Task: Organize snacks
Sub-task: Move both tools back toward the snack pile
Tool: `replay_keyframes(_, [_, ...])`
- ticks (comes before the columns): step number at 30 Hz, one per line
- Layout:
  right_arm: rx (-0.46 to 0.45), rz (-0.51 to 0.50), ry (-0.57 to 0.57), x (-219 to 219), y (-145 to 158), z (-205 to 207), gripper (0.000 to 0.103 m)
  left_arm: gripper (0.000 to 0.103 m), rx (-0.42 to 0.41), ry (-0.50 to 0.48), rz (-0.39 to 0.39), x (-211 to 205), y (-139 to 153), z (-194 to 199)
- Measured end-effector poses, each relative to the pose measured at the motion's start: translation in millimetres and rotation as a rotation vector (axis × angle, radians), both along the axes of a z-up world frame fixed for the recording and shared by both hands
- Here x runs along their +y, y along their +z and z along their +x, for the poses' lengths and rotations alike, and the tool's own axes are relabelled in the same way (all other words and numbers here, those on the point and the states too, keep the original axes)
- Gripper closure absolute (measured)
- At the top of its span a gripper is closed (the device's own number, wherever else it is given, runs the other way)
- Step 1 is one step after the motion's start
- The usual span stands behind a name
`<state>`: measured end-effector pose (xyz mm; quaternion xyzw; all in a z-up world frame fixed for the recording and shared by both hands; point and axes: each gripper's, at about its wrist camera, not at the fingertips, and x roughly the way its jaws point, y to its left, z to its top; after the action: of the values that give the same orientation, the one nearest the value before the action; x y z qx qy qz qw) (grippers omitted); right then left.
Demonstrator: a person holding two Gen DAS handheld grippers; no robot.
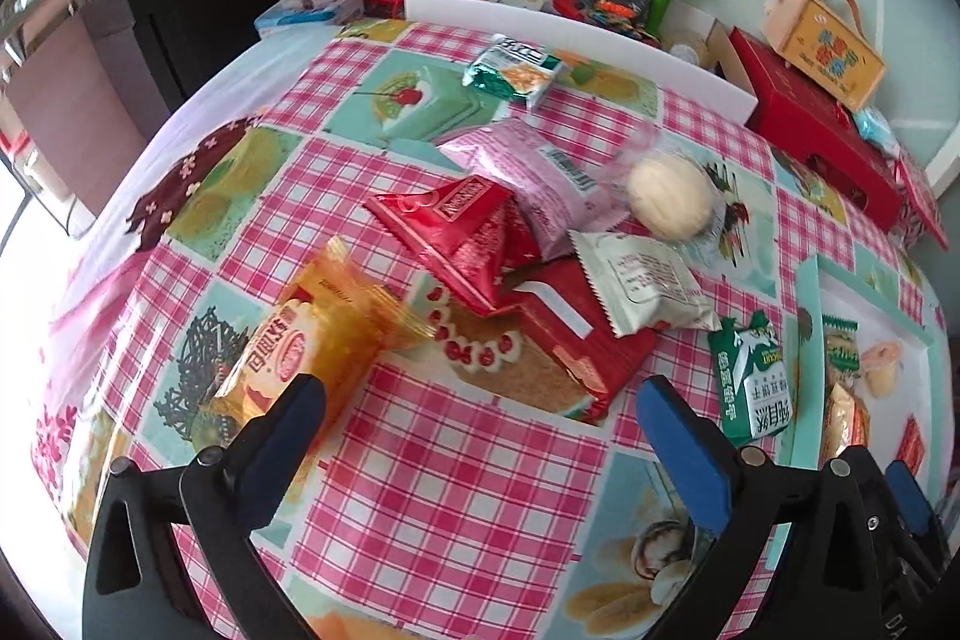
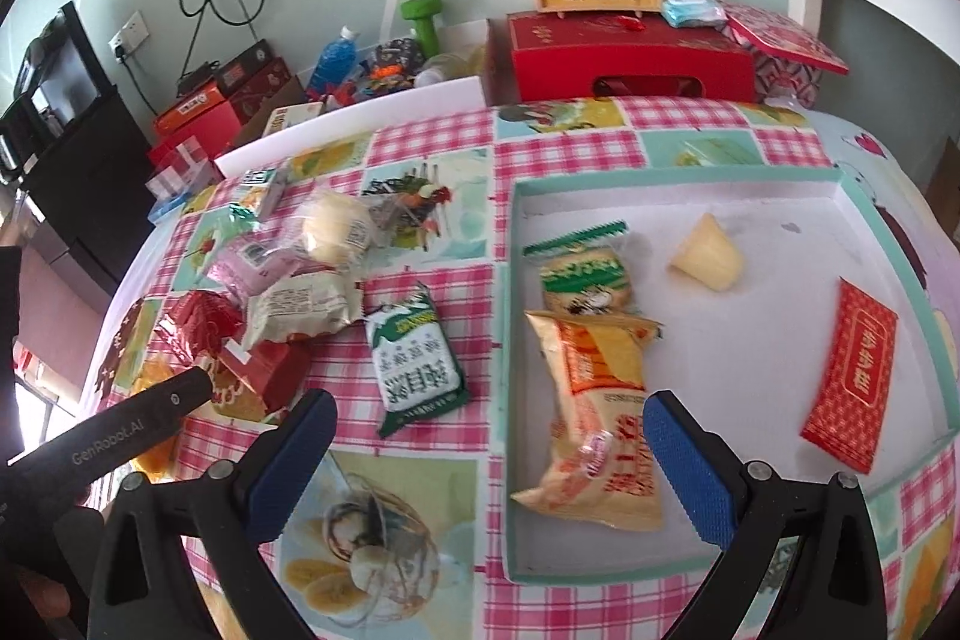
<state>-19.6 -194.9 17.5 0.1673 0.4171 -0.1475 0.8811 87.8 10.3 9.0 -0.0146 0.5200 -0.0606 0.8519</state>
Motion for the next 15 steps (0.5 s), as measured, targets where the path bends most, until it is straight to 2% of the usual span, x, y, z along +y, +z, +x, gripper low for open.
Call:
replay_keyframes(10, [-0.012,-0.112,0.13,33.1,-0.9,24.5,0.0,0.0,-0.007,0.079,-0.037,48.6,7.6,15.2])
replay_keyframes(15, [-0.001,-0.16,0.171,40.7,-4.9,36.7,0.0,0.0,-0.004,0.127,0.004,77.0,3.2,28.5])
